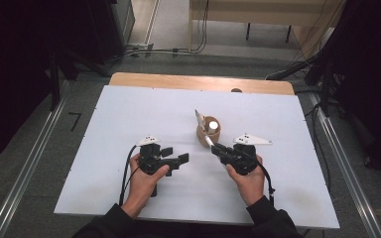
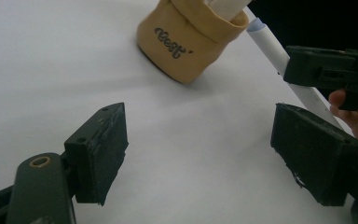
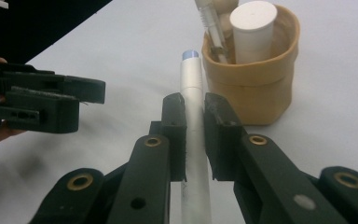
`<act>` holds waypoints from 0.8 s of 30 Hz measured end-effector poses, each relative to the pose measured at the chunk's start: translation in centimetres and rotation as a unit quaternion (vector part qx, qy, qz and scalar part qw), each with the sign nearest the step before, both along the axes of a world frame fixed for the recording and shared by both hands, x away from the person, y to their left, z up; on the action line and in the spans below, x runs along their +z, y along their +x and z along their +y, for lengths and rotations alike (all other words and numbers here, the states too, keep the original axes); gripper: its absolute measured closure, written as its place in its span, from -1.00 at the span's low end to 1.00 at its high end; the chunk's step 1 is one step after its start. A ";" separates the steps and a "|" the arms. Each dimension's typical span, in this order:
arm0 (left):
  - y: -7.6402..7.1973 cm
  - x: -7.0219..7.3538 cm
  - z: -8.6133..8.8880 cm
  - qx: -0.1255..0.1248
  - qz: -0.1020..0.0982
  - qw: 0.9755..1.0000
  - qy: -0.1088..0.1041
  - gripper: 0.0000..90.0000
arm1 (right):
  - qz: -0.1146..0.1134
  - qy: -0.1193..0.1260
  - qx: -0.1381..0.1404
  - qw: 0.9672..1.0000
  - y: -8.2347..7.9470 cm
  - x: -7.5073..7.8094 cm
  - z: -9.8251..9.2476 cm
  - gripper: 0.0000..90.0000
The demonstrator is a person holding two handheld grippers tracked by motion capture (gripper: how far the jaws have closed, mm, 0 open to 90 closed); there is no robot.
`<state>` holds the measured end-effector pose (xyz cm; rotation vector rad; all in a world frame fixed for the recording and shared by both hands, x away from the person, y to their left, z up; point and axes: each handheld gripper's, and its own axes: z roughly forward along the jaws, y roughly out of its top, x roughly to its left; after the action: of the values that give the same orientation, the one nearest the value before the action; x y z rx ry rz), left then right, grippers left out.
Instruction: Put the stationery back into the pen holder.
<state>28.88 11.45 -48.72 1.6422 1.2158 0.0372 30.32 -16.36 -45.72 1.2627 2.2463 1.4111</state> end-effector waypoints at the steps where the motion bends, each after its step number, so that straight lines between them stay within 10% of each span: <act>1: 0.0 0.0 -0.2 -0.003 0.000 1.000 0.000 -0.57 | -0.001 0.000 -0.001 1.000 0.0 0.0 -0.1 0.72; 24: 0.9 0.0 -6.4 -0.071 0.030 0.996 -0.045 -0.44 | -0.005 0.004 -0.002 1.000 0.0 0.0 -0.2 0.72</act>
<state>29.75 5.06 -48.72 1.6563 1.1271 -0.1538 30.27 -16.51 -45.72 1.2602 2.2332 1.4216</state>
